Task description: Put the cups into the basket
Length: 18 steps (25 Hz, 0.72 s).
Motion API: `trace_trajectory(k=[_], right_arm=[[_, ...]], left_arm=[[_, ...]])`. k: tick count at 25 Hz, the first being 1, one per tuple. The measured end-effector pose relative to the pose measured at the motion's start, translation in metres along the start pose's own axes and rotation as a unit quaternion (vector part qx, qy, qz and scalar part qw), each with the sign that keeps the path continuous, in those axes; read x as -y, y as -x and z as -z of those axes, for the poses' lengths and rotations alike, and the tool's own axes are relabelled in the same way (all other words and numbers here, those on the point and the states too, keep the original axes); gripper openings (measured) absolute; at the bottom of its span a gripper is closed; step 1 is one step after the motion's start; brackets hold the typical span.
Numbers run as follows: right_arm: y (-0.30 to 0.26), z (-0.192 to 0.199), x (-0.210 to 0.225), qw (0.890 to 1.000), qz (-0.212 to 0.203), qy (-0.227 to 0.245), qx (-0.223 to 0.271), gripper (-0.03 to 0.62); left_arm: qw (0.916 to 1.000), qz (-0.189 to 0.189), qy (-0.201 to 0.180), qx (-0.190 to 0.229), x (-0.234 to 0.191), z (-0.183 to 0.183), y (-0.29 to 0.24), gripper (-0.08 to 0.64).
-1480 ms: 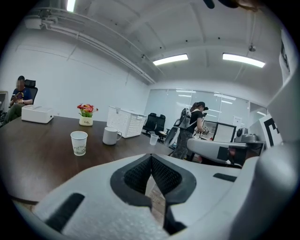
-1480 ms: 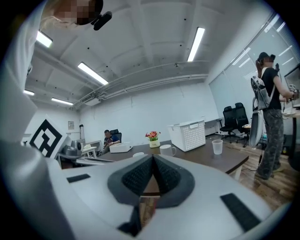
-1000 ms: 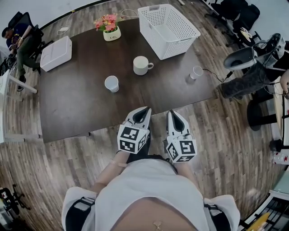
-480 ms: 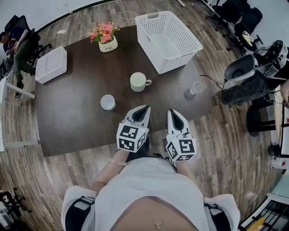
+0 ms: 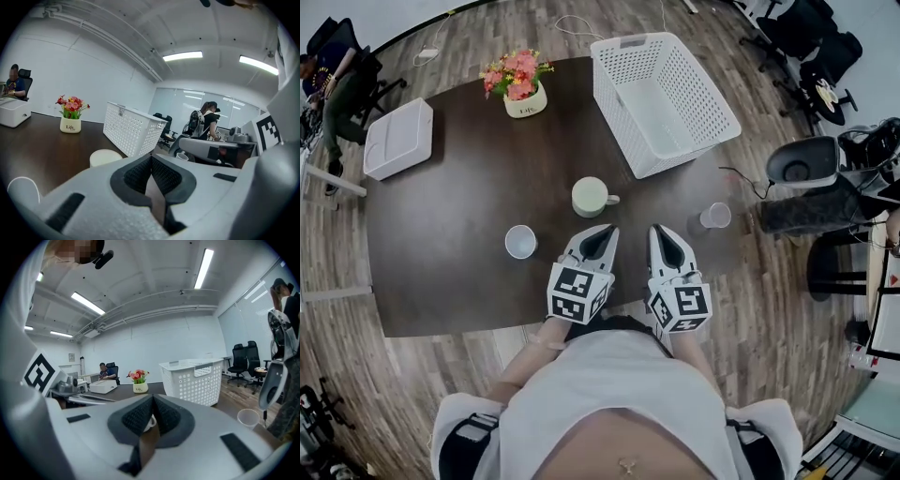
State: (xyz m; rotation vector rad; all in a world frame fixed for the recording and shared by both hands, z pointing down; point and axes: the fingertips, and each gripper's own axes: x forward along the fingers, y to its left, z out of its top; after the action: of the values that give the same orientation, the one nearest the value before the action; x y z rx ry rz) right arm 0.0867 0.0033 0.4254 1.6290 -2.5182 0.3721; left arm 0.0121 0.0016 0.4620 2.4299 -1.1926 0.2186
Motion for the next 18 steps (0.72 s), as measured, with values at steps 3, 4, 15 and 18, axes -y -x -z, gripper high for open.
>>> trace_trajectory(k=[3, 4, 15, 18], right_arm=[[-0.018, -0.007, 0.001, 1.0, -0.018, 0.018, -0.002, 0.012], [-0.024, -0.01, 0.0, 0.999, -0.025, 0.025, -0.003, 0.012], [-0.076, -0.026, -0.021, 0.979, -0.172, 0.084, -0.065, 0.04], [-0.088, -0.02, -0.038, 0.958, -0.24, 0.108, -0.111, 0.169]], left_arm=[[0.9999, -0.009, 0.012, 0.001, -0.012, -0.006, -0.005, 0.011], [0.9998, -0.013, 0.015, 0.001, -0.017, -0.007, -0.005, 0.011], [0.9945, -0.091, 0.046, 0.025, -0.06, -0.026, -0.002, 0.011], [0.9907, -0.12, 0.056, 0.033, -0.069, -0.027, 0.004, 0.011]])
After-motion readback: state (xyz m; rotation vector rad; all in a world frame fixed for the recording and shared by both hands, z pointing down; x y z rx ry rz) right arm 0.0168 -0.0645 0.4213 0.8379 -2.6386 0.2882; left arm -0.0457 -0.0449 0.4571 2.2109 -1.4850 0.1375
